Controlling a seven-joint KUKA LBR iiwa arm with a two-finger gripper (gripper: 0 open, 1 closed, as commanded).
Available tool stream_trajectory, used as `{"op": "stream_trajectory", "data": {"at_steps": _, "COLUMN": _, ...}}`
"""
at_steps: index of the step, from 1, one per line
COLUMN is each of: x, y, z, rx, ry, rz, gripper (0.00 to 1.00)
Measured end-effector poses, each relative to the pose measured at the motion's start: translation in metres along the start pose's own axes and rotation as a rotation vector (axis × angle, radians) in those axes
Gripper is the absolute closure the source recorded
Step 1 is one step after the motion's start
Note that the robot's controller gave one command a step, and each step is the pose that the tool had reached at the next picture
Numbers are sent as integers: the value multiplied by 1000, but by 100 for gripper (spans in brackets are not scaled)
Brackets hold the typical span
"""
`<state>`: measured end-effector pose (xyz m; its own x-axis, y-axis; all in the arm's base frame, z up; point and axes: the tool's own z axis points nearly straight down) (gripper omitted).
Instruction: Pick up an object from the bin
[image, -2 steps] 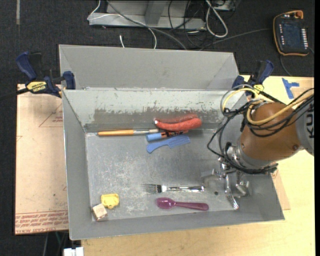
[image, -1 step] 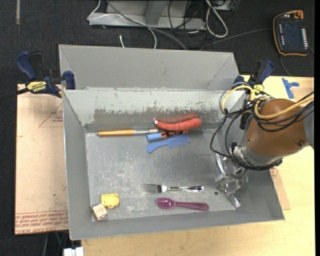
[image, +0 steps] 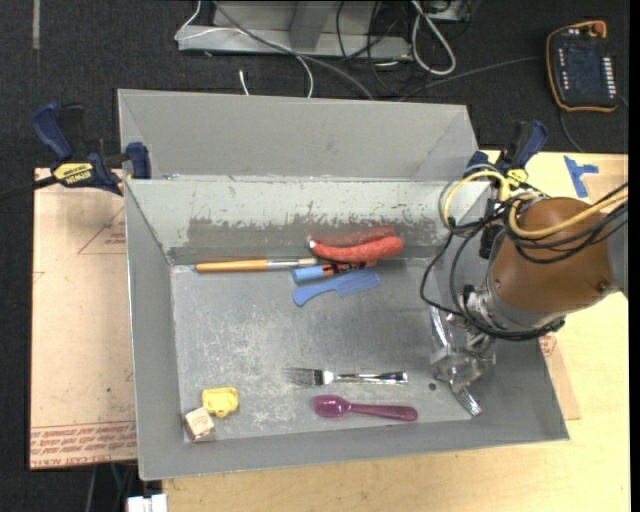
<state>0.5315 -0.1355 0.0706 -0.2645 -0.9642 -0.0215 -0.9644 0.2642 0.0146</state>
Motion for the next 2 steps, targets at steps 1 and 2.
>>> {"op": "stream_trajectory", "data": {"at_steps": 1, "x": 1, "y": 1, "z": -19, "rx": -4, "ry": 3, "rz": 1, "gripper": 100}}
{"op": "stream_trajectory", "data": {"at_steps": 2, "x": 0, "y": 0, "z": -41, "rx": 2, "ry": 2, "rz": 4, "gripper": 100}}
